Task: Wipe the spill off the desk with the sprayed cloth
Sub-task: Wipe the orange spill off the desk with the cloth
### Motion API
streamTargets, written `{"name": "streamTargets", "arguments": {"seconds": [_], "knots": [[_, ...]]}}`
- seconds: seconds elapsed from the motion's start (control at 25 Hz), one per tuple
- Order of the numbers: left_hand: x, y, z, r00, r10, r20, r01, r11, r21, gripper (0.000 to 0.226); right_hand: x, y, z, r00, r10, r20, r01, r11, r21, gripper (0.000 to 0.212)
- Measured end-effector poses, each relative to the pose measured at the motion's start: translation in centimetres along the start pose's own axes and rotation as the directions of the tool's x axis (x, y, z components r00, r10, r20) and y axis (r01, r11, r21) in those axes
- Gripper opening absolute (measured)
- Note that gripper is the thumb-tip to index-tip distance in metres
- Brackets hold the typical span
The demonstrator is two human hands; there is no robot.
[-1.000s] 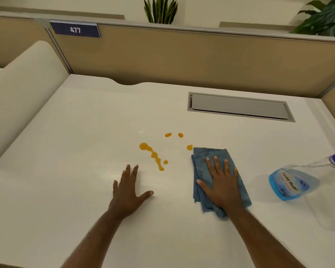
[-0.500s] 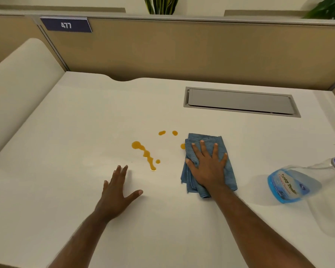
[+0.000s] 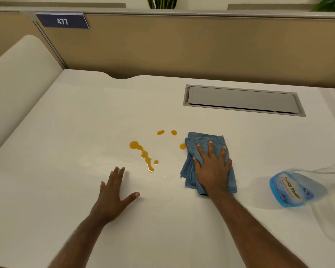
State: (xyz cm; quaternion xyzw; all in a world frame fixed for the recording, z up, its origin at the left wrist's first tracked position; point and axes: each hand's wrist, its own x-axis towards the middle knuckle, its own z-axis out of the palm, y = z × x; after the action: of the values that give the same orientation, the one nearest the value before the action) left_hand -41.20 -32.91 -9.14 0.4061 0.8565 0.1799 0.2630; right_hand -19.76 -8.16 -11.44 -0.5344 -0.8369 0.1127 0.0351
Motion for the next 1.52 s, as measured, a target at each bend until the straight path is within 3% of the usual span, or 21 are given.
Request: {"name": "streamTargets", "arguments": {"seconds": [0.28, 0.6, 0.72, 0.92, 1.12, 1.28, 1.52], "knots": [[0.0, 0.0, 0.0, 1.0, -0.011, -0.012, 0.01, 1.0, -0.029, 0.103, 5.5, -2.7, 0.2, 0.999, -0.002, 0.038, 0.001, 1.0, 0.024, 0.054], [0.1, 0.3, 0.1, 0.999, -0.04, -0.011, 0.04, 0.999, 0.014, 0.106, 2.7, -7.2, 1.1, 0.933, -0.344, 0.111, 0.348, 0.937, -0.021, 0.048], [-0.1, 0.3, 0.0, 1.0, -0.008, -0.008, 0.008, 1.0, 0.022, 0.106, 0.4, -4.9, 0.9, 0.952, -0.292, 0.092, 0.297, 0.954, -0.049, 0.048], [-0.4, -0.1, -0.2, 0.999, 0.036, -0.007, -0.035, 0.998, 0.048, 0.103, -0.8, -0.4, 0.4, 1.0, -0.011, -0.023, 0.01, 0.999, -0.032, 0.052], [-0.1, -2.0, -1.0, 0.996, 0.092, -0.005, -0.09, 0.987, 0.136, 0.102, 4.3, -3.1, 0.5, 0.991, 0.135, 0.009, -0.135, 0.989, 0.067, 0.053], [0.7, -4.5, -2.5, 0.995, 0.099, -0.007, -0.096, 0.979, 0.179, 0.103, 7.4, -8.0, 1.0, 0.994, 0.11, 0.013, -0.11, 0.994, 0.027, 0.052], [0.9, -9.3, -4.9, 0.998, 0.062, -0.031, -0.054, 0.977, 0.205, 0.106, 7.9, -18.6, 3.0, 0.991, -0.105, 0.082, 0.107, 0.994, -0.017, 0.051]]}}
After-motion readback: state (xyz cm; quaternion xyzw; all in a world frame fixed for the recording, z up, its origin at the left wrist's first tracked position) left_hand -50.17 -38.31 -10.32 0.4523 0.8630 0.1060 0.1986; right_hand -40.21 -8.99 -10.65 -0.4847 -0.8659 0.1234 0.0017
